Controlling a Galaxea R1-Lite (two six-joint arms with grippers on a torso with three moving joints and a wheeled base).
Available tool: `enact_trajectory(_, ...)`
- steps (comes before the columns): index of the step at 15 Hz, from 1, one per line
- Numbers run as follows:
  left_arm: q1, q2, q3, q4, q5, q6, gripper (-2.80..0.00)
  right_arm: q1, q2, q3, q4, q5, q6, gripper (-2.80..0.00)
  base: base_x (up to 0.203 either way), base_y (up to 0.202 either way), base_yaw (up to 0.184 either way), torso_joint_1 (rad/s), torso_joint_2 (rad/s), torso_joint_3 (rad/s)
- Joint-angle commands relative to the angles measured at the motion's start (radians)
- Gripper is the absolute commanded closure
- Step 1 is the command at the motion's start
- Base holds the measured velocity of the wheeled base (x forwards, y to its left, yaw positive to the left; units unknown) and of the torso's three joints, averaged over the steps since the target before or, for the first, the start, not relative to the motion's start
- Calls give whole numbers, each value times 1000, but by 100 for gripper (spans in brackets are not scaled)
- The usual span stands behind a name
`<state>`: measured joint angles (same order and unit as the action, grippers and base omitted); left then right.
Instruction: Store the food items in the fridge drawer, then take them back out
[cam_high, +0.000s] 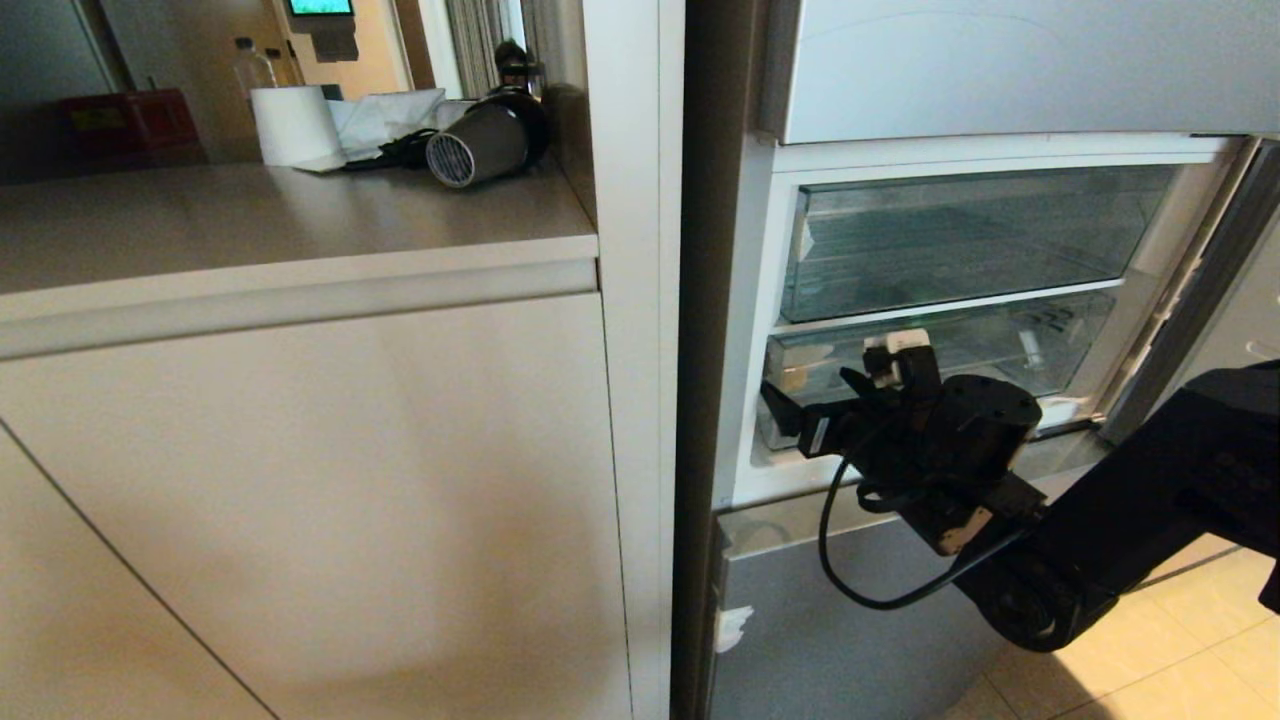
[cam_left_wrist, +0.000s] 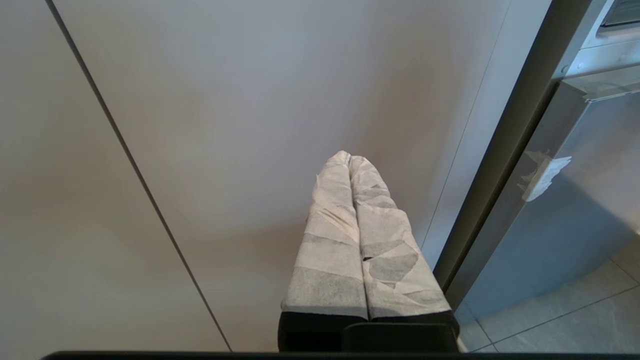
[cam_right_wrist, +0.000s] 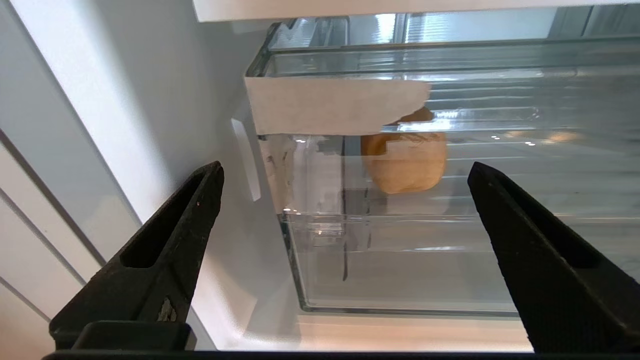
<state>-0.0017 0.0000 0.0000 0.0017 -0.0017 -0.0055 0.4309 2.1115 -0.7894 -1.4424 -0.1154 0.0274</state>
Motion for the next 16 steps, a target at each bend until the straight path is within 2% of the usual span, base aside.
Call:
enact_trajectory(1, 0, 2, 0, 0, 0, -1, 0, 5, 4, -2, -9, -1, 2, -280, 0, 0, 0, 0, 0, 0)
enact_trajectory(16, 0, 2, 0, 0, 0, -1, 0, 8, -1, 10, -9, -4, 8, -280, 0, 0, 0, 0, 0, 0)
